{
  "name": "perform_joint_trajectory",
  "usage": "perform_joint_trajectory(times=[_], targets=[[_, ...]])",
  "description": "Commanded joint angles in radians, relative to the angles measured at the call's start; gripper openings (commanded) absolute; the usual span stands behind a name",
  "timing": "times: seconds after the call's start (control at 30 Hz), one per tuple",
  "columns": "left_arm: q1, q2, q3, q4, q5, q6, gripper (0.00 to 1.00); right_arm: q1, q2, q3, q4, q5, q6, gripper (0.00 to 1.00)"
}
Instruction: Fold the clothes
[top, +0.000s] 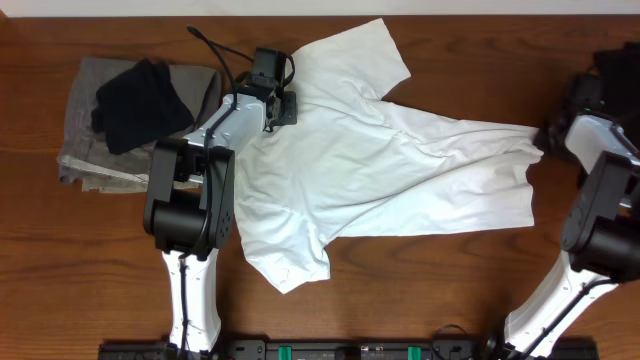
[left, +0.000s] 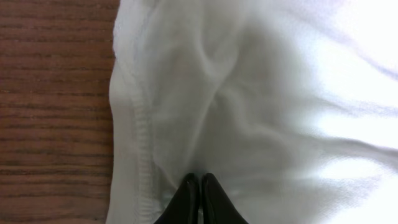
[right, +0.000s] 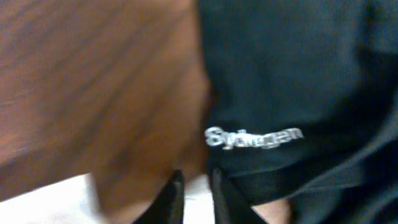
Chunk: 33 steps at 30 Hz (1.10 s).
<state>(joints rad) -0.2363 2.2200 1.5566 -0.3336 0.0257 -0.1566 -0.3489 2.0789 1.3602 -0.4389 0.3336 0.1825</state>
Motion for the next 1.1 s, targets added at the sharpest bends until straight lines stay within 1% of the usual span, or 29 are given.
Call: perform_joint_trajectory(times=[0.0, 0.07, 0.1, 0.13, 0.2, 0.33, 0.47, 0.57, 0.73, 0.9, 1.07], targets=[[0.011, 0.021, -0.009, -0.01, -0.012, 0.007, 0.07, -0.008, -0.108, 0.056, -0.013, -0.055, -0.127, 0.25], [0.011, 0.02, -0.009, -0.01, -0.012, 0.007, 0.07, -0.008, -0.152, 0.08, -0.056, -0.193, -0.206, 0.28], [0.011, 0.02, -0.009, -0.01, -0.012, 0.007, 0.07, -0.008, -0.172, 0.091, -0.076, -0.256, -0.219, 0.26], [0.011, 0.021, -0.009, -0.01, -0.012, 0.007, 0.07, -0.008, -0.192, 0.102, -0.098, -0.329, -0.226, 0.21], [0.011, 0.02, -0.009, -0.01, -0.012, 0.006, 0.07, -0.008, -0.22, 0.114, -0.129, -0.449, -0.229, 0.15], [0.011, 0.021, -0.009, -0.02, -0.012, 0.006, 0.07, 0.011, -0.229, 0.115, -0.19, -0.595, -0.23, 0.09], [0.011, 0.02, -0.009, -0.041, -0.012, 0.006, 0.07, 0.066, -0.203, 0.115, -0.27, -0.607, -0.299, 0.01], [0.011, 0.02, -0.009, -0.053, -0.012, 0.006, 0.07, 0.121, -0.173, 0.115, -0.291, -0.6, -0.36, 0.01], [0.011, 0.02, -0.009, -0.066, -0.012, 0.006, 0.07, 0.187, -0.092, 0.115, -0.294, -0.551, -0.383, 0.01], [0.011, 0.02, -0.009, -0.073, -0.012, 0.006, 0.07, 0.237, 0.019, 0.115, -0.252, -0.558, -0.413, 0.01], [0.011, 0.021, -0.009, -0.075, -0.012, 0.006, 0.07, 0.244, 0.122, 0.115, -0.177, -0.542, -0.392, 0.01]])
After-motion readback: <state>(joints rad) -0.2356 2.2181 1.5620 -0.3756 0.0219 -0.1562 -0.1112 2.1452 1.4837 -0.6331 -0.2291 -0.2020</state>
